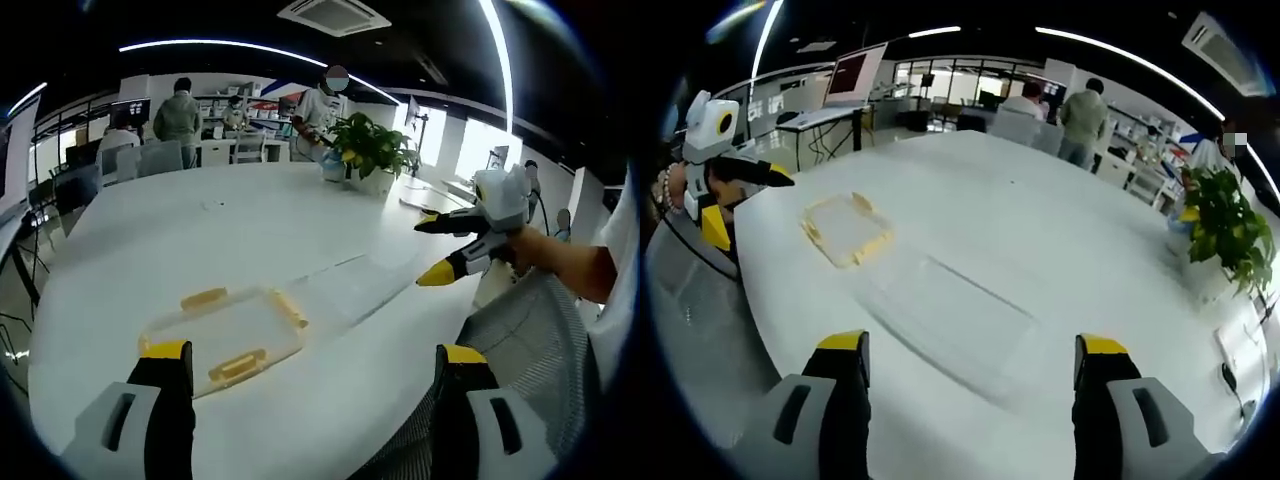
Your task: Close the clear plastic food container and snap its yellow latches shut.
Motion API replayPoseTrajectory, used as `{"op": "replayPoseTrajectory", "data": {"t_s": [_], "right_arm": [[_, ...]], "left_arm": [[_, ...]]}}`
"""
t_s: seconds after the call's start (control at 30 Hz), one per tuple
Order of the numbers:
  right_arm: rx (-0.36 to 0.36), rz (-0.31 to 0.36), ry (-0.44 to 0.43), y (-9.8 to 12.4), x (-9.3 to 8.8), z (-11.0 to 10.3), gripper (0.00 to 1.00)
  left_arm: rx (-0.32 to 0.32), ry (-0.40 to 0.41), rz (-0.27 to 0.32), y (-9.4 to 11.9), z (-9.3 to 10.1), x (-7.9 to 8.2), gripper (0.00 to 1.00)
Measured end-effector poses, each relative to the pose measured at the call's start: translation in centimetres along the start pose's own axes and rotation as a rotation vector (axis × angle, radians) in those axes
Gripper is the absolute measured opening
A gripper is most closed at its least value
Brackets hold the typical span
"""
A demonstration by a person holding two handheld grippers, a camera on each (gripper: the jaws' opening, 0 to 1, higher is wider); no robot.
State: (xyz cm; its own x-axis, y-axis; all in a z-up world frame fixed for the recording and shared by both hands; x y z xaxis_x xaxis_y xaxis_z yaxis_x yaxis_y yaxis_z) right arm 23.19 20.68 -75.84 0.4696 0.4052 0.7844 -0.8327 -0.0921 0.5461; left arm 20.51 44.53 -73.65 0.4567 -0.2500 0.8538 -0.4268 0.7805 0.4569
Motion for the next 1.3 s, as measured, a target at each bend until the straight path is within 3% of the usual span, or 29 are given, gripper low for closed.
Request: {"op": "replayPoseTrajectory", "data": {"t_s": [0.3,0.57,0.8,0.93,1.03,1.13,1.3], "right_arm": [[0.007,0.006,0.0,0.0,0.4,-0.2,0.82],[0.023,0.003,0.01,0.2,0.9,-0.2,0.82],[0.042,0.019,0.112,-0.6,2.5,-0.2,0.81],[0.063,0.039,0.196,-1.0,3.5,-0.6,0.82],[0.082,0.045,0.213,-1.5,4.3,-1.1,0.82],[0.116,0.04,0.238,-1.8,4.6,-1.7,0.81],[0.166,0.059,0.255,-2.2,6.1,-2.8,0.83]], "left_arm": [[0.04,-0.047,-0.028,1.6,-3.1,0.7,0.99],[0.015,-0.099,-0.078,2.0,-4.4,0.9,0.99],[0.005,-0.171,-0.148,2.6,-6.3,0.9,0.99],[-0.033,-0.17,-0.175,3.0,-7.2,0.9,0.99],[-0.044,-0.18,-0.203,3.2,-7.8,0.8,0.99],[-0.007,-0.23,-0.259,3.6,-9.2,0.5,0.99],[-0.043,-0.218,-0.257,3.7,-9.5,0.6,0.99]]}}
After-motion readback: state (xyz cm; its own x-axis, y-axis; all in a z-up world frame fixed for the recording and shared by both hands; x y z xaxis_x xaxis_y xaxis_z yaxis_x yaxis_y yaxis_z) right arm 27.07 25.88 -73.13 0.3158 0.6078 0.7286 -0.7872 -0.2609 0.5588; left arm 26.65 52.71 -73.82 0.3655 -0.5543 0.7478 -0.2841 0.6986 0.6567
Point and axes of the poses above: the point that each gripper's makers call its tool centre point, and the gripper's own axes: y roughly backward along the fingers, z roughly to its right, x roughly out of its top, the point moved 1 cm from there along y, roughly backward along the fingers, and after that the axes turned 15 degrees about -x, right-handed, at the moved point
